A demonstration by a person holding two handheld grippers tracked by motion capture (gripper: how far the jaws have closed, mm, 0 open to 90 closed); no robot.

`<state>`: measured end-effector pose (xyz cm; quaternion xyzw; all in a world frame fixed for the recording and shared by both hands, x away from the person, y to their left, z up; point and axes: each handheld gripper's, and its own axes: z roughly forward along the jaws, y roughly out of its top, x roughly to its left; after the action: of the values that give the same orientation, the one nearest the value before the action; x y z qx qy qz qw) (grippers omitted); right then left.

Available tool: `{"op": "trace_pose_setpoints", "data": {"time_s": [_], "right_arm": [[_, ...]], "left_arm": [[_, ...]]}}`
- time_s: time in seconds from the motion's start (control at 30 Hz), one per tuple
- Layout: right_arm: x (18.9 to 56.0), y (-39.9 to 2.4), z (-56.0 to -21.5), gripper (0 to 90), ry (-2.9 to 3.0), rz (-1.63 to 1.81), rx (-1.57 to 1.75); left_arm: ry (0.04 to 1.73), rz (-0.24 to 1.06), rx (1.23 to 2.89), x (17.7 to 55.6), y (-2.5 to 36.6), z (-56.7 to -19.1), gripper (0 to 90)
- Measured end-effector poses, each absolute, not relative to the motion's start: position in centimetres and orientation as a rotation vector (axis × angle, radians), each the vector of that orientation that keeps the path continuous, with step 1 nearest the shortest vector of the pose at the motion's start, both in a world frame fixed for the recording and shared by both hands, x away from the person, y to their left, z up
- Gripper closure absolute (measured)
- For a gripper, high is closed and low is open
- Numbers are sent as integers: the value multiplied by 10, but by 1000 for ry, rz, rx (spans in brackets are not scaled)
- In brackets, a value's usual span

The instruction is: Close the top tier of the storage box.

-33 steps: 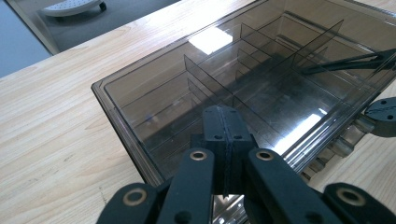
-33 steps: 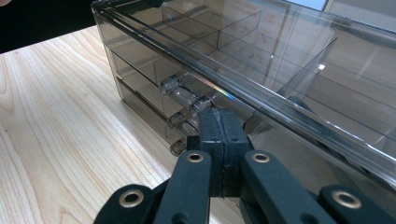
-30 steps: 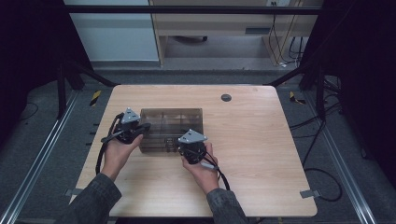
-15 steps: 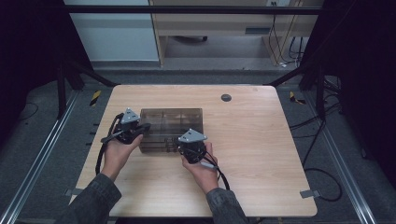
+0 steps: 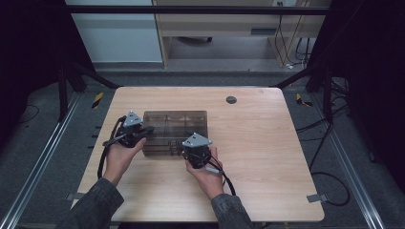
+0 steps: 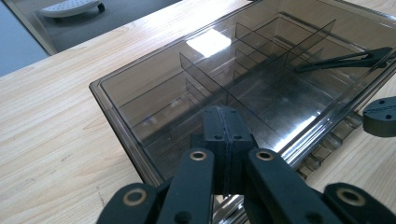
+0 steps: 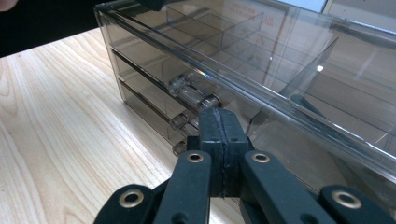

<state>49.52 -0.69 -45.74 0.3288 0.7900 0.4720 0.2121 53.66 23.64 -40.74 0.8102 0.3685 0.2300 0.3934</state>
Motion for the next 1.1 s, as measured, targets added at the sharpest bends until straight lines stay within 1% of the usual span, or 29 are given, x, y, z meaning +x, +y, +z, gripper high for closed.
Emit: {"op": "trace_pose_setpoints", "data": {"time_s": [0.2, 0.67, 1.1], "right_arm": [[488, -11, -450, 900, 2177, 1322, 902], [477, -23, -440, 900, 2167, 1331, 884], [465, -36, -431, 900, 2165, 1340, 868]], "left_arm": [[917, 610, 2045, 533, 234, -405, 896], [811, 601, 2033, 508, 227, -390, 896], [755, 608, 2033, 485, 234, -382, 890]]}}
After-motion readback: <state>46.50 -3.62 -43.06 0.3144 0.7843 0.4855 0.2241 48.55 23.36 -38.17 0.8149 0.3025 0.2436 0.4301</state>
